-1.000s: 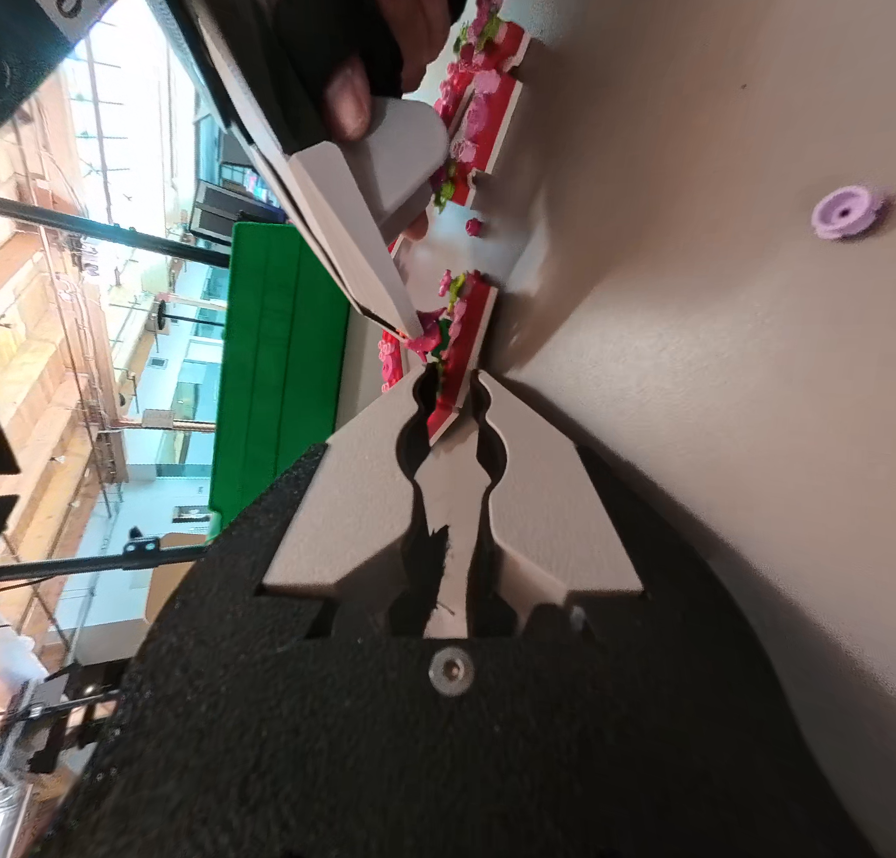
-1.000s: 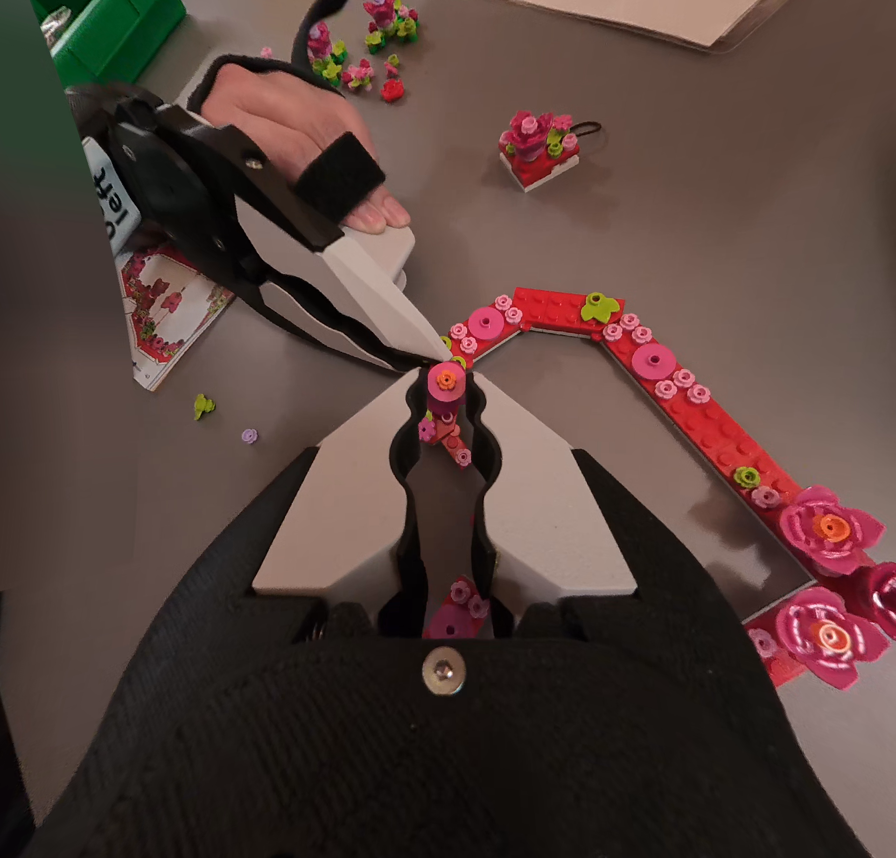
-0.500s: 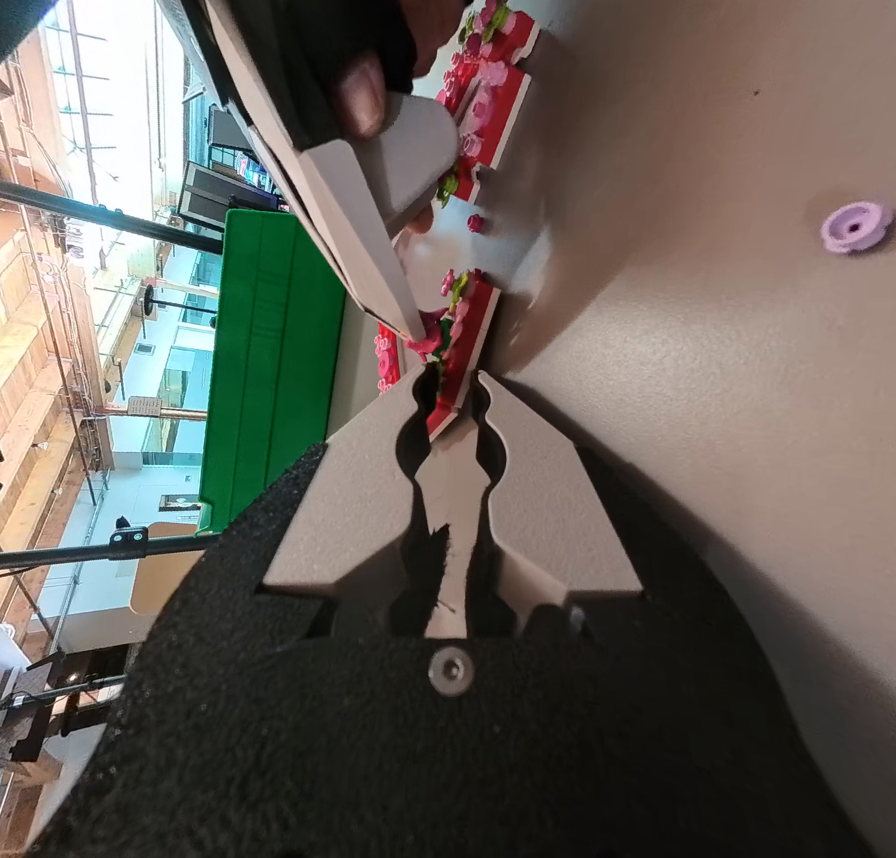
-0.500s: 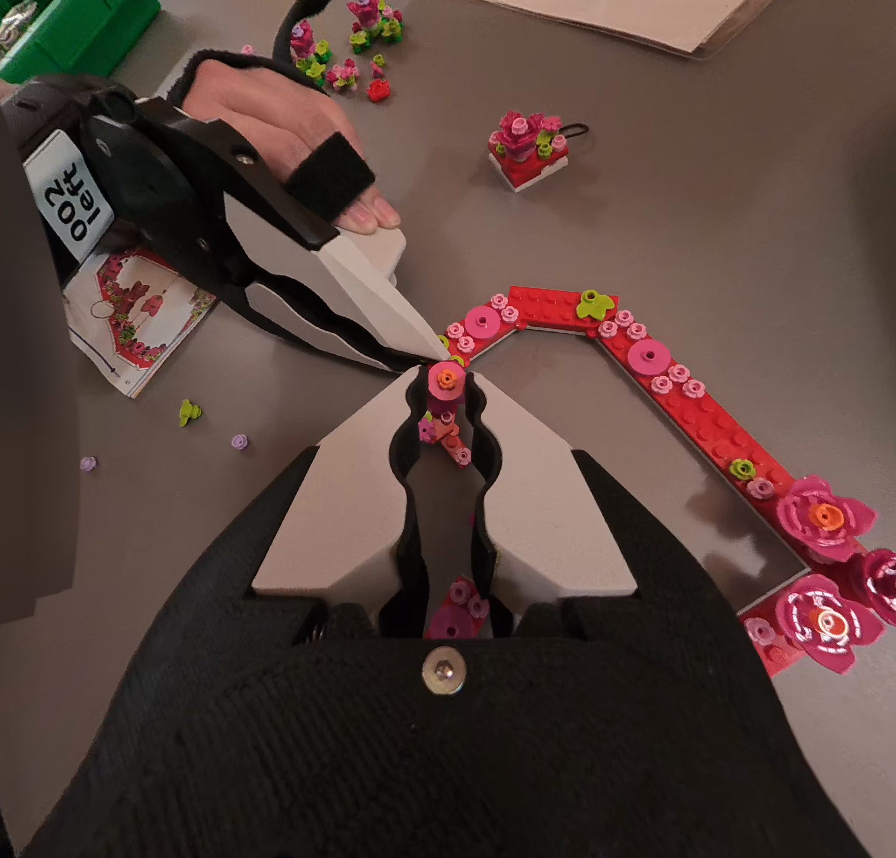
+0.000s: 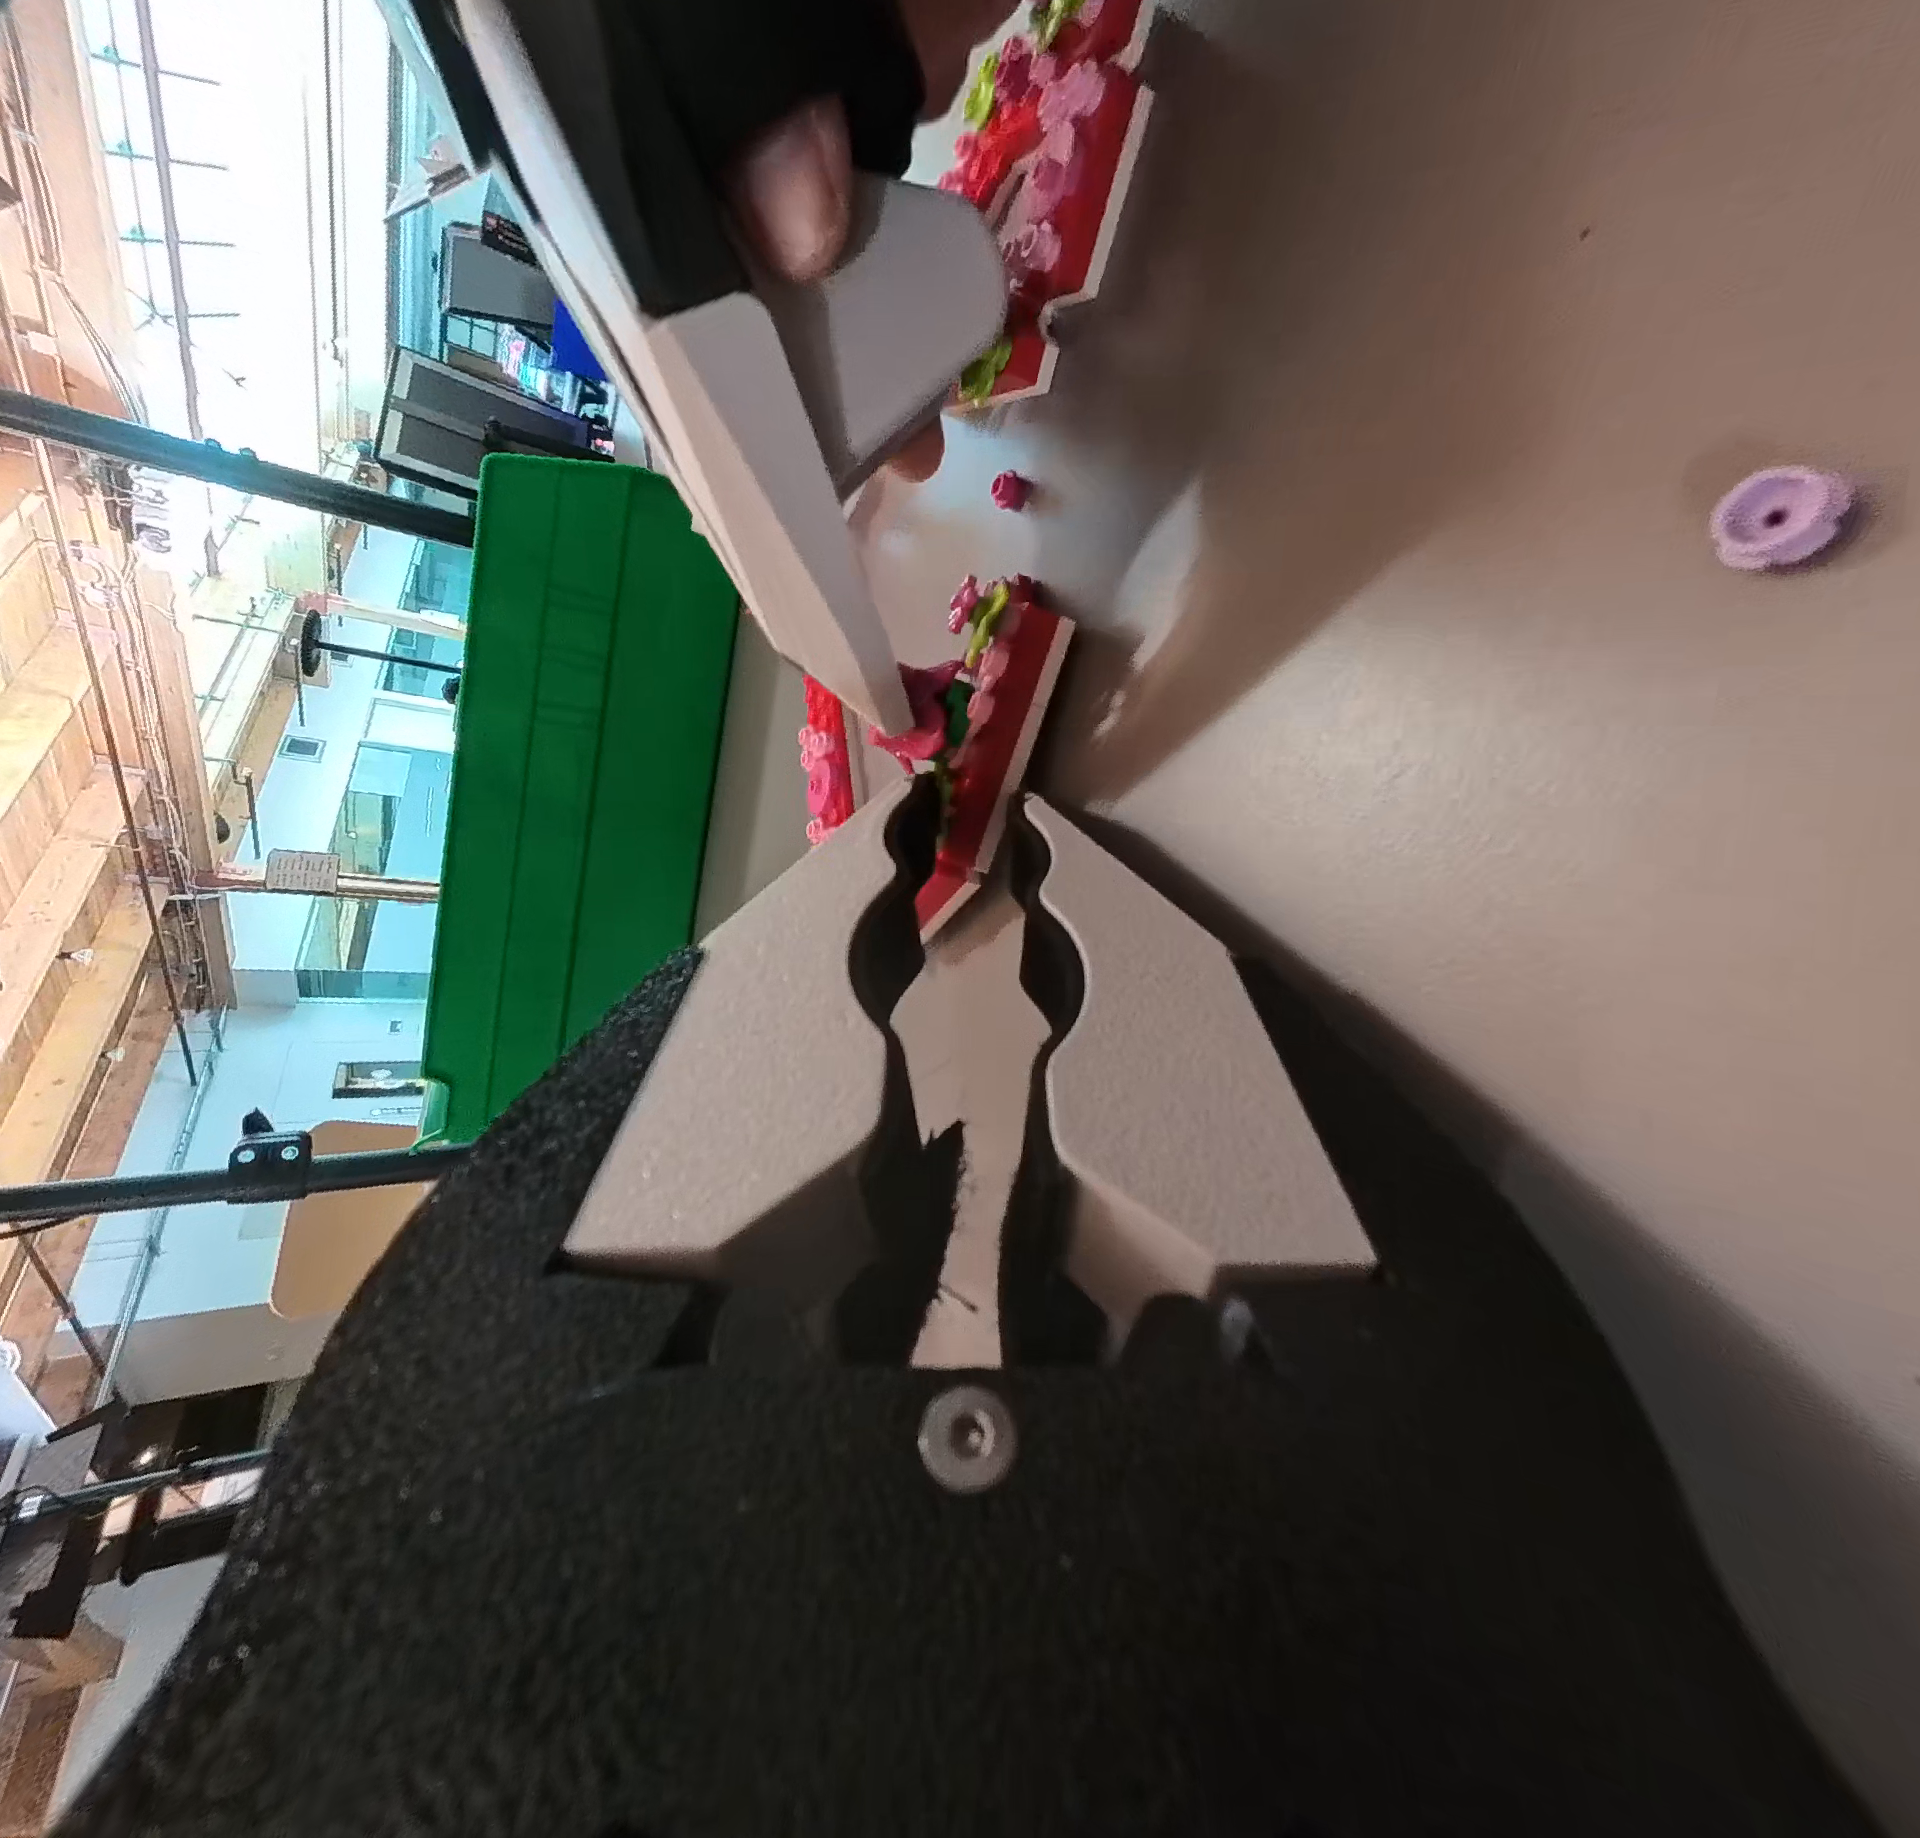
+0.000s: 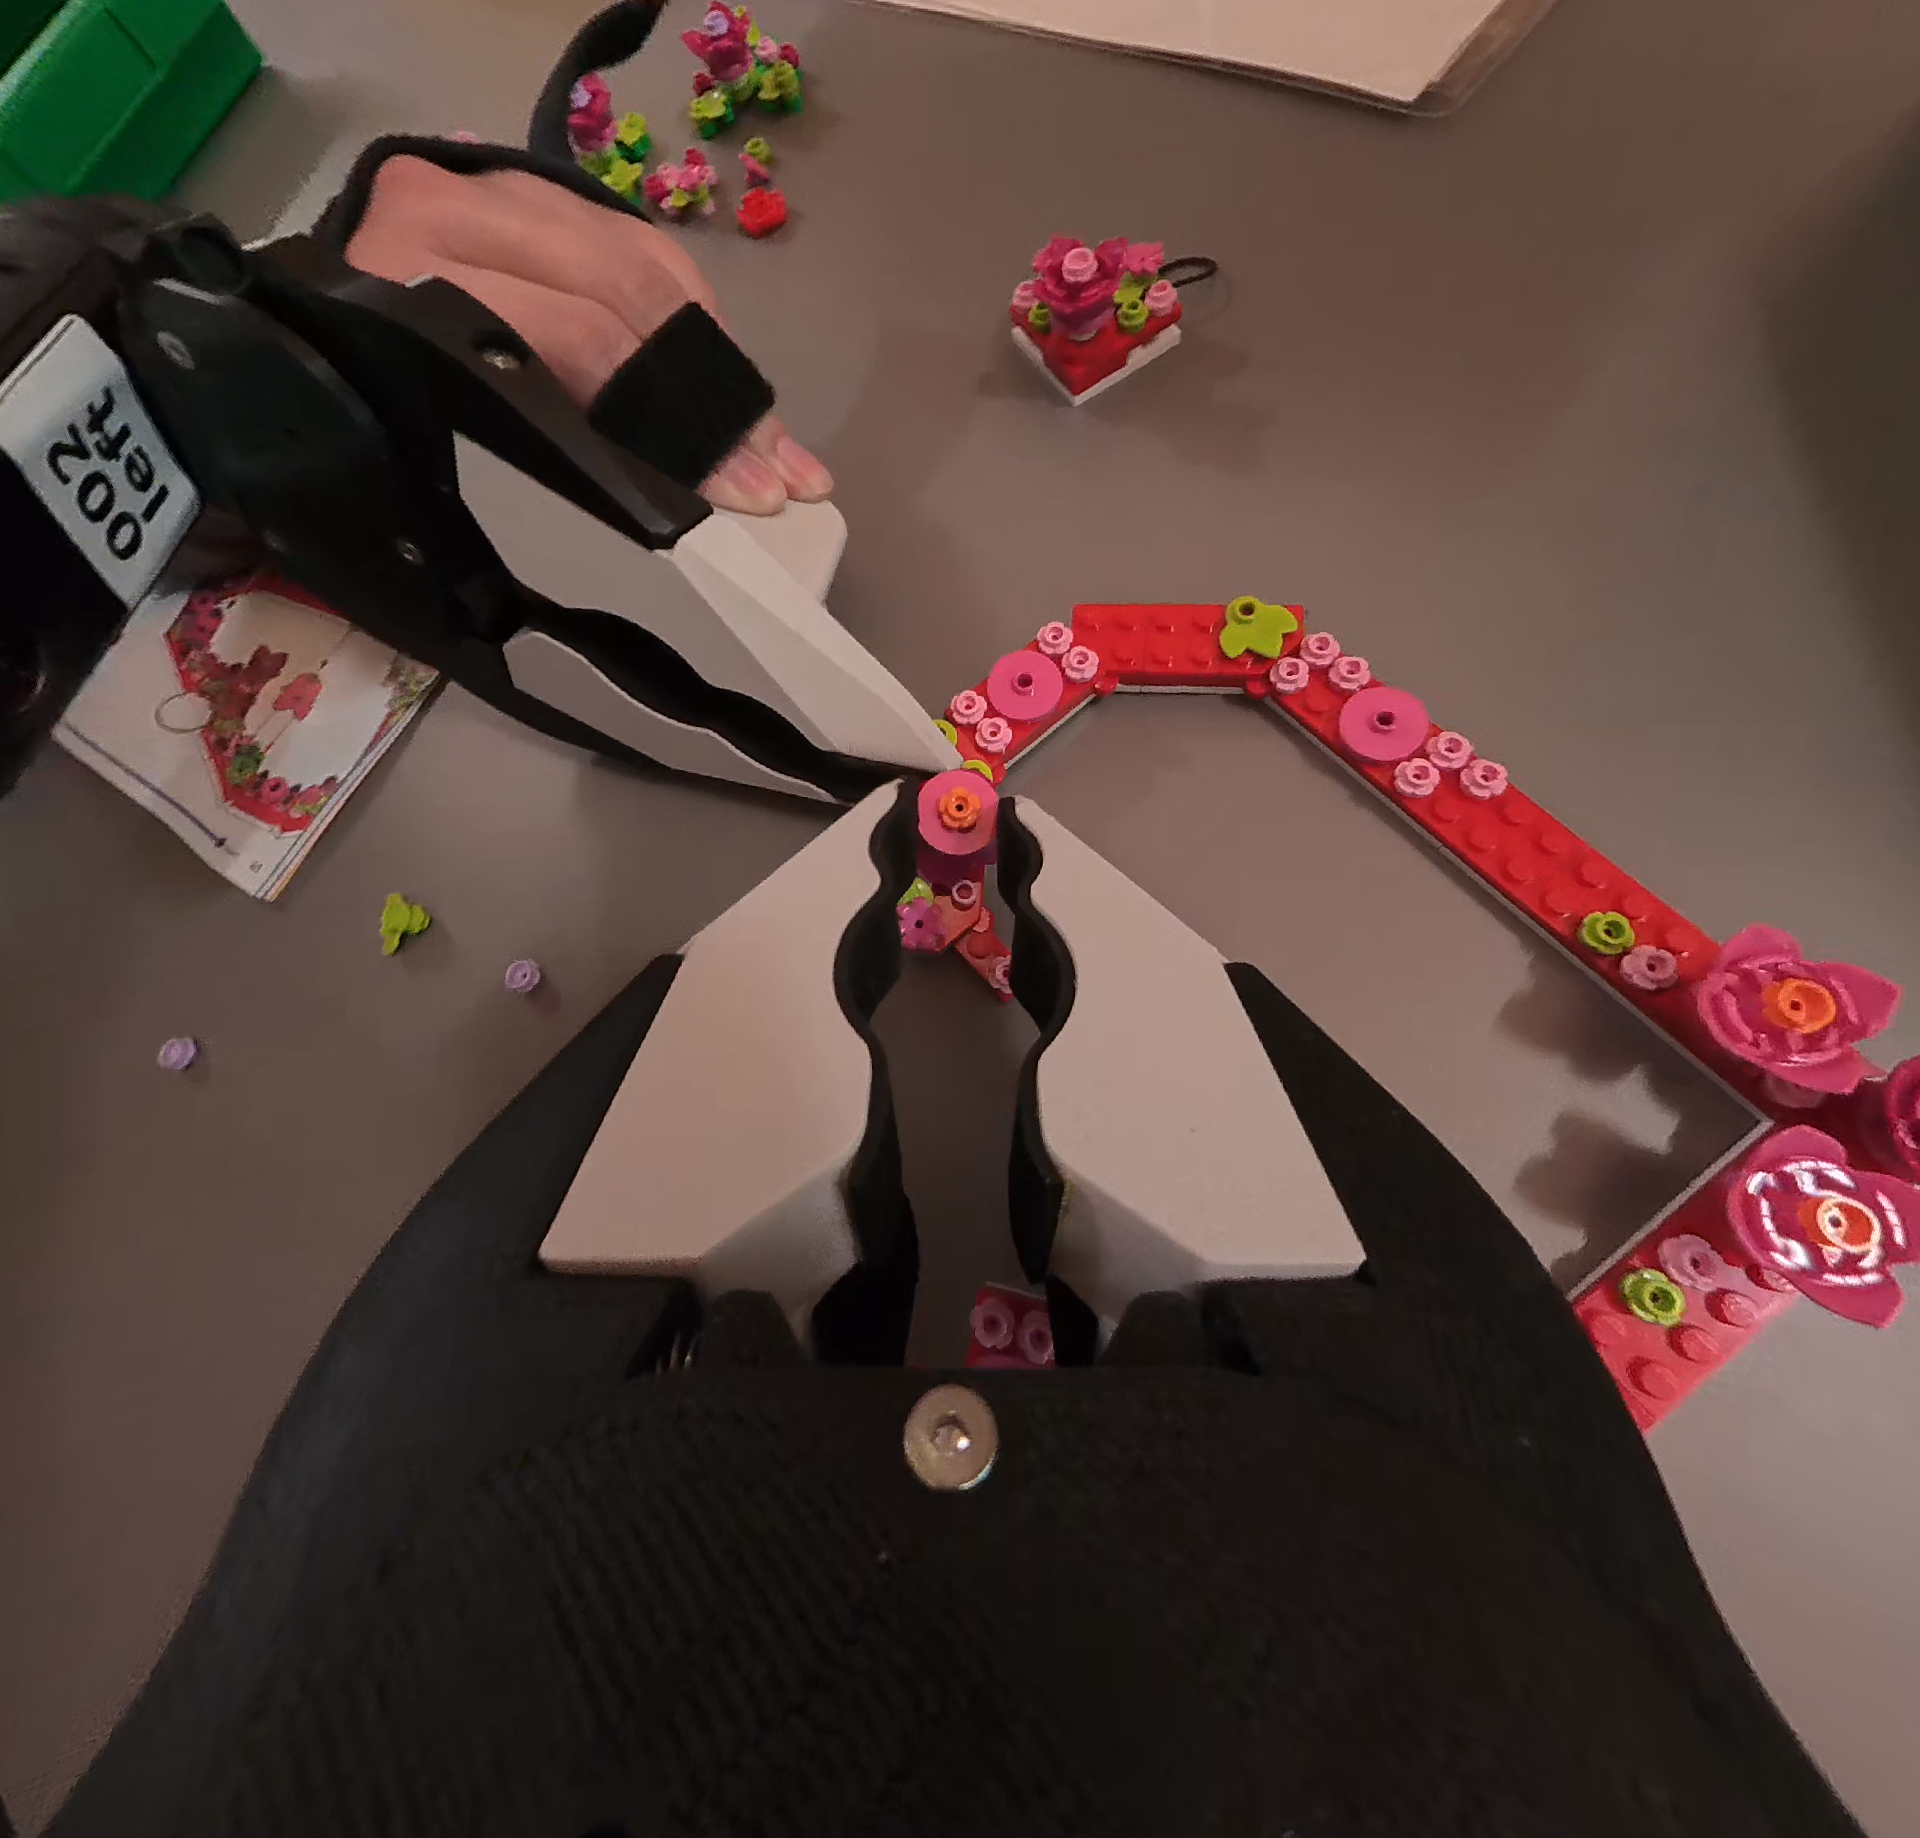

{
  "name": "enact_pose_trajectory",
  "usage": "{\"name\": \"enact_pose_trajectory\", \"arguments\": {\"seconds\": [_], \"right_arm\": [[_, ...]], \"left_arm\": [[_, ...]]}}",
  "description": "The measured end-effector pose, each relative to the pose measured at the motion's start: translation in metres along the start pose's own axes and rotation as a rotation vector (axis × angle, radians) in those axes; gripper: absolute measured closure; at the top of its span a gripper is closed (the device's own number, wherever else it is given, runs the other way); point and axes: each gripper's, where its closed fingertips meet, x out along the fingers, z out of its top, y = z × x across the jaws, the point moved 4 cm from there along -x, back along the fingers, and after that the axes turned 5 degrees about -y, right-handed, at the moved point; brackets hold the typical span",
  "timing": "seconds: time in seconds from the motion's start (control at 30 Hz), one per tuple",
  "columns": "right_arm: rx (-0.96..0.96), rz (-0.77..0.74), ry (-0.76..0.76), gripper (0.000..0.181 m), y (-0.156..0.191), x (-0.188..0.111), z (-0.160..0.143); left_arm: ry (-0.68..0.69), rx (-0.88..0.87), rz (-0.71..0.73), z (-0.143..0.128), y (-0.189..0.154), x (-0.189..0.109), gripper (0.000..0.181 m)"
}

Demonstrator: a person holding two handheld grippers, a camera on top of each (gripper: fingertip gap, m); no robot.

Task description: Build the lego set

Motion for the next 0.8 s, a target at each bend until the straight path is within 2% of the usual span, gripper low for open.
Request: {"name": "enact_pose_trajectory", "arguments": {"seconds": [0.43,0.8], "right_arm": [[-0.150,0.094,0.008,0.167,-0.0015,-0.0006,-0.0005],[-0.188,0.067,-0.021,0.166,0.0014,-0.0026,-0.0011]], "left_arm": [[-0.016,0.009,-0.007,0.0012,-0.0010,-0.0006,0.170],[-0.006,0.066,0.035,0.0019,-0.0009,-0.0018,0.168]]}}
